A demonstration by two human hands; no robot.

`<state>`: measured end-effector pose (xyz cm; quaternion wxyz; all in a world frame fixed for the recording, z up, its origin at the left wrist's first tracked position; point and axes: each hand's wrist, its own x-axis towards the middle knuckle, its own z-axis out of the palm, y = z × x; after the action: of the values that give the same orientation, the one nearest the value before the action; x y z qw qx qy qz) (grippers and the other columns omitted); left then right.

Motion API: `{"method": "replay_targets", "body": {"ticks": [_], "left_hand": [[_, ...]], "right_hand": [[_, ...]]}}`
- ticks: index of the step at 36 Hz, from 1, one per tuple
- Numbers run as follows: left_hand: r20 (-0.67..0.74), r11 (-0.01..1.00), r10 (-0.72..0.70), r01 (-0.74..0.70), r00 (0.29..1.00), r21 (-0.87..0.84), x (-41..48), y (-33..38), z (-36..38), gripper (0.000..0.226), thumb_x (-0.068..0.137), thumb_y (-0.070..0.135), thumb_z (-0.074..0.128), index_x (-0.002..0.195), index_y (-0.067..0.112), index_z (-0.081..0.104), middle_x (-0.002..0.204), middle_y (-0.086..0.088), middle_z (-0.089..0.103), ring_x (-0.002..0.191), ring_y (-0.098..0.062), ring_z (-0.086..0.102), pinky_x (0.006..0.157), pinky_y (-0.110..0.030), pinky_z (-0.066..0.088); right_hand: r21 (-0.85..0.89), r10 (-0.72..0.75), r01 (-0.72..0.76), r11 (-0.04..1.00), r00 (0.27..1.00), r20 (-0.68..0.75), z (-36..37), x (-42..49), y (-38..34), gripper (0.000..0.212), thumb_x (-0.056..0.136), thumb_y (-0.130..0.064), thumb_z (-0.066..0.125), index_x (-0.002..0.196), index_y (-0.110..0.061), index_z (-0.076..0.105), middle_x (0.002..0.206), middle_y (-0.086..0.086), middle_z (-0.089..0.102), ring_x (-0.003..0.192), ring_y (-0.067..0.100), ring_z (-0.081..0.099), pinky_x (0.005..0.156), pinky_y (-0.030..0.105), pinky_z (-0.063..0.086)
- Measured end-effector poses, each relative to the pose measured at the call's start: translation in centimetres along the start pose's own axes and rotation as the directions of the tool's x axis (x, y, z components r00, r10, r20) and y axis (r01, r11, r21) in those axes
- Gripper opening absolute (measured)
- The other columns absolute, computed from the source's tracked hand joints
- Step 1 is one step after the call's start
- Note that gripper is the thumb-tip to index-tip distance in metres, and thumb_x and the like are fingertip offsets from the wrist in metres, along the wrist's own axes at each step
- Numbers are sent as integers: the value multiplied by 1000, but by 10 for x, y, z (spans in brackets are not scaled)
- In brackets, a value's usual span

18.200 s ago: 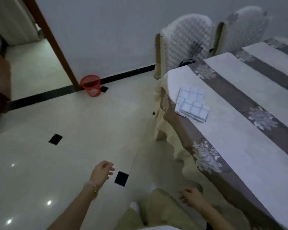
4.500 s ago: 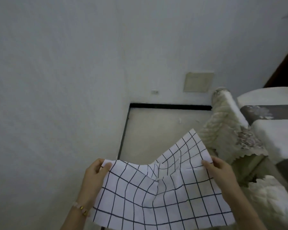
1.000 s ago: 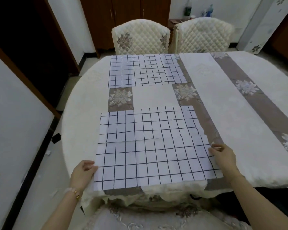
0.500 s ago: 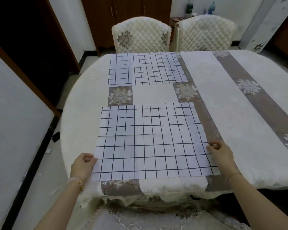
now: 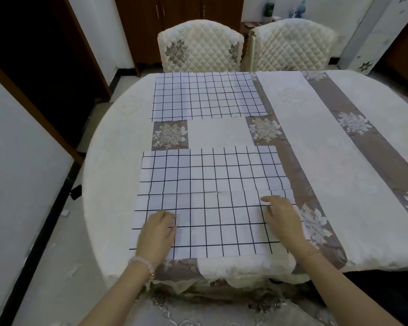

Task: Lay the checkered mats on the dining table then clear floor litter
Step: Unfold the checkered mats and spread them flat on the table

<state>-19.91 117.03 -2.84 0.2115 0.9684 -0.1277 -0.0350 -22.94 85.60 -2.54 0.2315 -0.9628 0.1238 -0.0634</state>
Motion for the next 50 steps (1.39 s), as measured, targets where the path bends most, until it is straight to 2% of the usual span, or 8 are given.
{"method": "replay_targets", "body": {"ticks": [7,13,17,22,24,32,39,50], "left_hand": [[194,956,173,-212,966,201,-3,14,30,69,98,46,4,119,19,64,123,0,65,113,-19,62,93,-42,50],[261,942,162,-228,952,246,-8,7,28,65,98,45,4,125,24,59,130,6,60,119,-13,58,101,-33,45],[126,937,235,-259,964,234,-1,8,26,43,90,42,33,115,27,64,120,7,65,106,-14,64,89,-32,52],[71,949,226,-236,972,211,25,6,23,27,75,28,71,102,23,67,108,2,67,86,-21,67,66,-31,54],[83,963,196,-207,977,171,37,4,20,25,80,29,61,100,17,68,106,-3,68,81,-27,67,61,-32,54],[317,968,64,-135,946,209,77,-16,-4,62,89,49,49,144,27,32,155,5,23,142,-19,22,114,-39,24],[416,961,-121,1,901,278,77,-39,-12,97,75,76,45,150,32,0,159,9,-9,147,-17,-2,118,-47,13],[436,953,-149,12,888,302,61,-39,-12,103,72,79,42,149,30,-5,159,5,-13,147,-19,-6,118,-49,11]], "right_hand": [[-5,-448,458,889,870,205,38,6,-30,30,83,-16,52,106,-15,70,114,0,70,103,22,66,90,31,51],[-113,-275,298,948,944,181,26,61,-3,38,93,-7,46,130,-6,53,140,8,50,129,25,46,106,33,36],[-140,-177,212,967,957,229,21,79,7,41,97,-10,41,137,-4,45,148,10,40,138,26,34,113,33,25],[-148,-257,278,949,955,145,25,60,1,36,79,3,60,115,2,61,125,19,60,115,37,57,92,49,50],[-150,-303,318,936,946,117,28,41,-2,34,77,2,63,112,-2,64,117,13,65,105,32,63,88,46,53],[-126,-290,299,946,953,86,42,-32,13,44,89,-25,35,120,-10,63,125,7,62,112,25,61,95,43,51],[-157,-191,218,963,967,170,33,-45,30,49,93,-39,30,135,-24,49,143,-5,47,132,16,44,108,44,38],[-163,-122,185,969,934,335,22,-39,32,67,85,-57,7,147,-34,22,155,-15,15,146,9,11,117,34,3]]}}
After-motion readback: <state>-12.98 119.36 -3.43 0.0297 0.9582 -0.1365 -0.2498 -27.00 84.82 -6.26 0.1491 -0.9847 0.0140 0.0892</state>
